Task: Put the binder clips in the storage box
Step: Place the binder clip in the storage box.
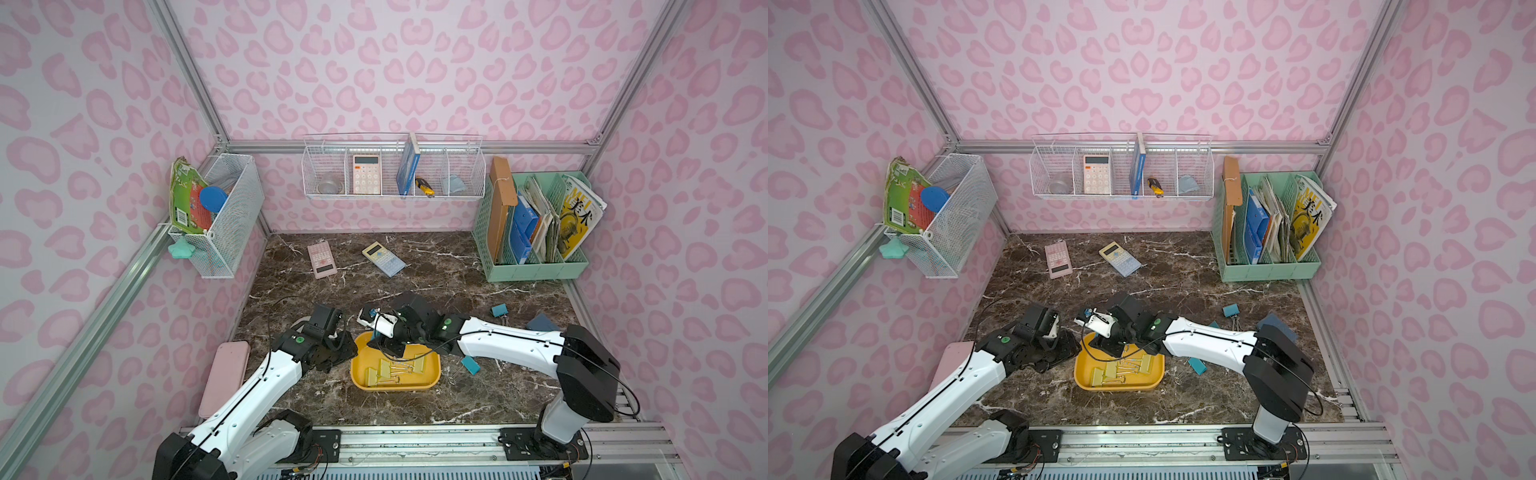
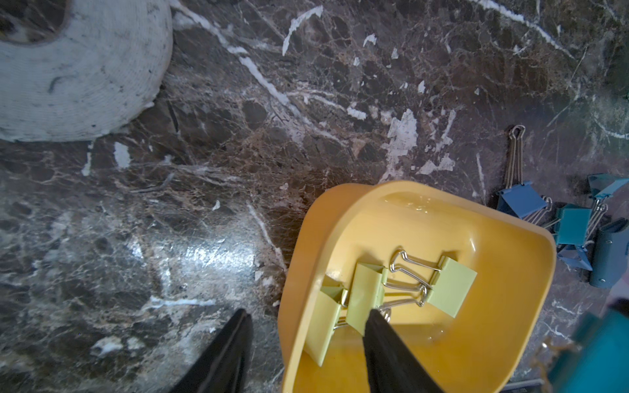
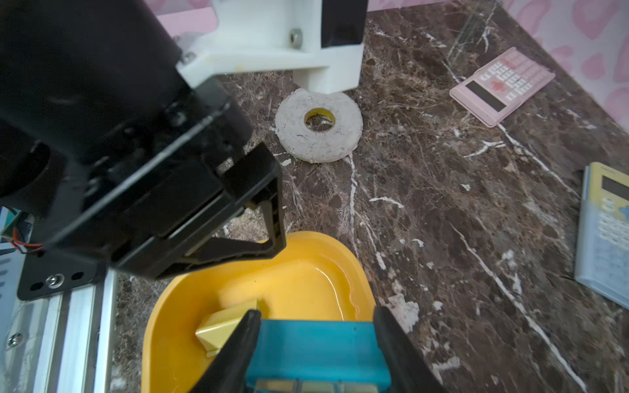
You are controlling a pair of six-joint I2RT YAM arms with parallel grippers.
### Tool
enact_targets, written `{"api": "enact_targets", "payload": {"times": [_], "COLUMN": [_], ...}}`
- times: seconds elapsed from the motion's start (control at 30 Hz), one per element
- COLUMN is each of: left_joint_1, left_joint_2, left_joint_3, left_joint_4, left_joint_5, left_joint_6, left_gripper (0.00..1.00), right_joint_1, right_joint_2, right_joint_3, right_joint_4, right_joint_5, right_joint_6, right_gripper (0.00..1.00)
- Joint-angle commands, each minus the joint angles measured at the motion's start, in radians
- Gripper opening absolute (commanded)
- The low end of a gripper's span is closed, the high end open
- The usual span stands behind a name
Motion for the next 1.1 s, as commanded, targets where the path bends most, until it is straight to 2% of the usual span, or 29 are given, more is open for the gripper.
{"api": "enact_targets", "payload": {"times": [0.0, 0.2, 0.6, 0.83, 0.97, 1.07], "left_joint_1": [0.007, 0.011, 0.011, 0.012, 0.011, 0.011], "left_joint_2": [-0.024, -0.04, -0.037, -0.026, -0.025, -0.021], "left_joint_3": [-0.009, -0.016, -0.027, -0.027, -0.024, -0.022], "left_joint_4": [-0.037, -0.041, -0.038, -0.034, -0.039, -0.035], "left_joint_5": [-0.03, -0.035, -0.038, -0.038, -0.041, -0.032], "left_joint_6": [-0.002, -0.007, -0.013, -0.005, -0.004, -0.004], "left_gripper": [0.57, 0.57, 0.57, 0.57, 0.57, 0.57], "right_joint_1": [0.02, 0.028, -0.002, -0.016, -0.021, -0.068], "right_joint_2": [0.043, 0.073, 0.182, 0.224, 0.18, 0.092], "right_joint_3": [0.027, 0.012, 0.057, 0.084, 0.037, -0.013], "right_joint_4": [-0.054, -0.039, -0.017, -0.024, 0.018, 0.062], "right_joint_5": [-0.022, -0.048, -0.006, -0.022, -0.001, -0.014], "right_joint_6": [-0.068, -0.118, -0.213, -0.227, -0.205, -0.146], "right_gripper": [0.43, 0.46, 0.49, 0.77, 0.81, 0.81]}}
